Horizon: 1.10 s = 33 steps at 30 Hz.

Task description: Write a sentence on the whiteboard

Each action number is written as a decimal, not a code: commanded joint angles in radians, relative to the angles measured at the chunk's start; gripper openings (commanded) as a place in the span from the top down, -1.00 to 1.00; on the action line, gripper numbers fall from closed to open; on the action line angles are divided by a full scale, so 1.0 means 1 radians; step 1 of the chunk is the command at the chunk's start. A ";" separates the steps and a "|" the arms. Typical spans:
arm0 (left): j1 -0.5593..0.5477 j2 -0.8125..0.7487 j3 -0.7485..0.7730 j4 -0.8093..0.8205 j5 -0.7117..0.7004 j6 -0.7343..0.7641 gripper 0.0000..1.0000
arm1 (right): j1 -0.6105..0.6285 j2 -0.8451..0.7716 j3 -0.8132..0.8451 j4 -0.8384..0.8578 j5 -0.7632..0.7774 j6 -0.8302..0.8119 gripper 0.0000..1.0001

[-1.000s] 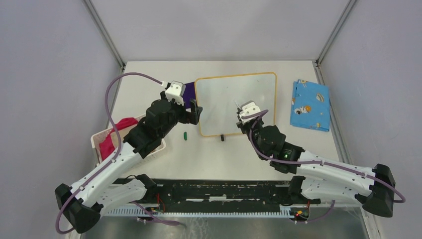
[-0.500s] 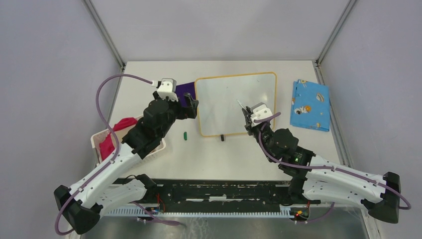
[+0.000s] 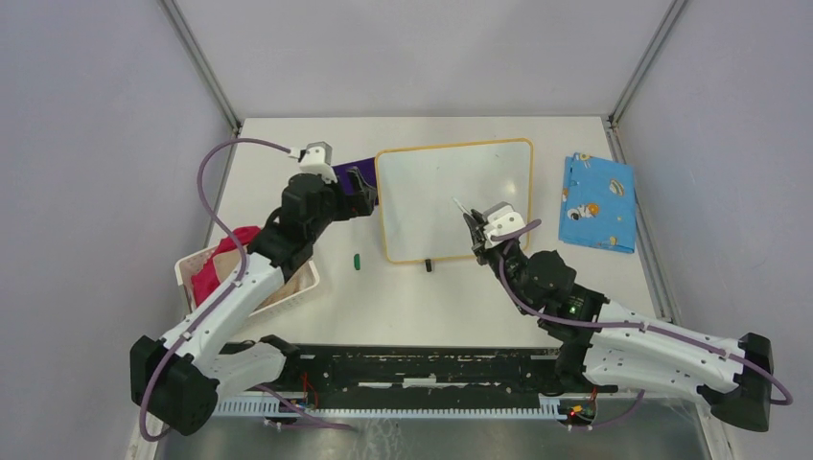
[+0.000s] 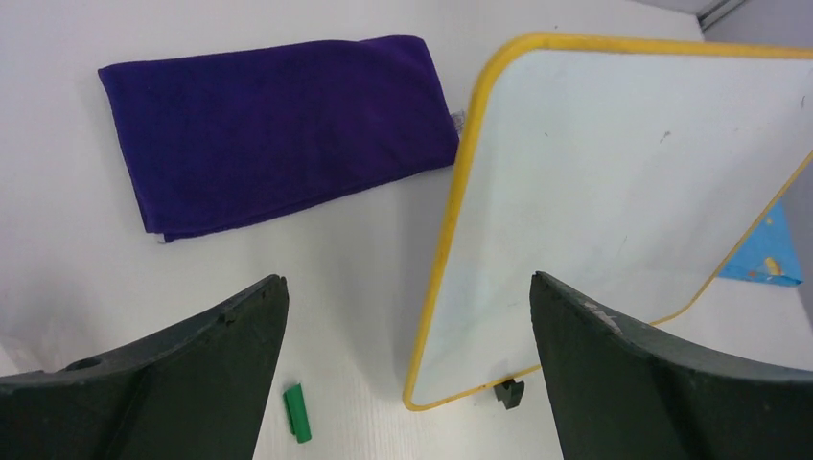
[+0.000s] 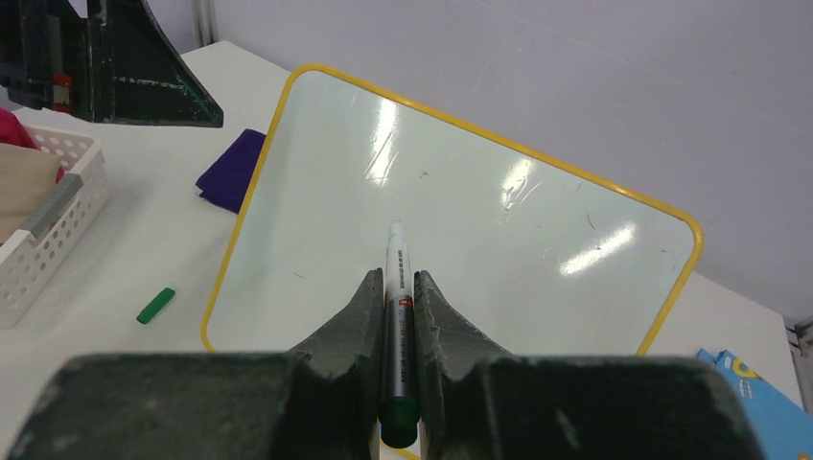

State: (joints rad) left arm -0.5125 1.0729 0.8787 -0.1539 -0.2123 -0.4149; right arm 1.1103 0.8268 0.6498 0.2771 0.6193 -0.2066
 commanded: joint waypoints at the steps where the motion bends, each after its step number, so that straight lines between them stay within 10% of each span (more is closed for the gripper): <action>1: 0.179 0.009 -0.045 0.167 0.382 -0.092 -0.99 | 0.000 -0.031 -0.014 0.063 -0.036 0.004 1.00; 8: 0.223 0.103 -0.129 0.372 0.726 -0.053 -0.99 | -0.001 -0.038 -0.033 0.080 -0.078 0.004 1.00; 33: 0.240 0.373 -0.194 0.616 0.926 0.073 -0.77 | 0.000 -0.037 -0.027 0.048 -0.131 0.039 1.00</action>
State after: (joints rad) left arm -0.2886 1.4082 0.6804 0.3328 0.6067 -0.3882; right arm 1.1103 0.7841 0.6086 0.2905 0.5034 -0.1837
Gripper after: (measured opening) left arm 0.909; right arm 0.174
